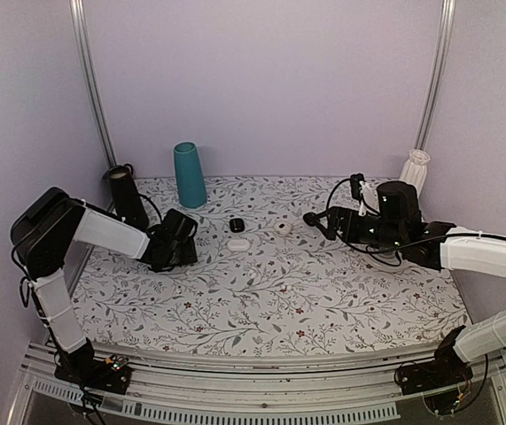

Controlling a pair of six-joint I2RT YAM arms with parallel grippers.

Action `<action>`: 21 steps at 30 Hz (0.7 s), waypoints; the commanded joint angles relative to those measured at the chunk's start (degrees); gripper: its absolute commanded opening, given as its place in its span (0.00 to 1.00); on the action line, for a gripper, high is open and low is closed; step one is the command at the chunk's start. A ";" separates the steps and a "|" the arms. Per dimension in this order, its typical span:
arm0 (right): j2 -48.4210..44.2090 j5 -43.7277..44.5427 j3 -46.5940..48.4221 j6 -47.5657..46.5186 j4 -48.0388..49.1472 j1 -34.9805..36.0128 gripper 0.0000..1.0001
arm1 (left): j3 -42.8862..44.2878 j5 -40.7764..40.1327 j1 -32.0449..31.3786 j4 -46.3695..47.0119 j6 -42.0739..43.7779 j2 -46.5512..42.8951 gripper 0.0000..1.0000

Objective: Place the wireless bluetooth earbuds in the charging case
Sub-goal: Pick up the charging case from the center of the board.

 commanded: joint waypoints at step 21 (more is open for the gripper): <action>2.82 -8.06 -2.33 8.43 9.57 -0.19 0.99 | -6.72 19.04 -0.22 17.93 6.92 -7.95 0.20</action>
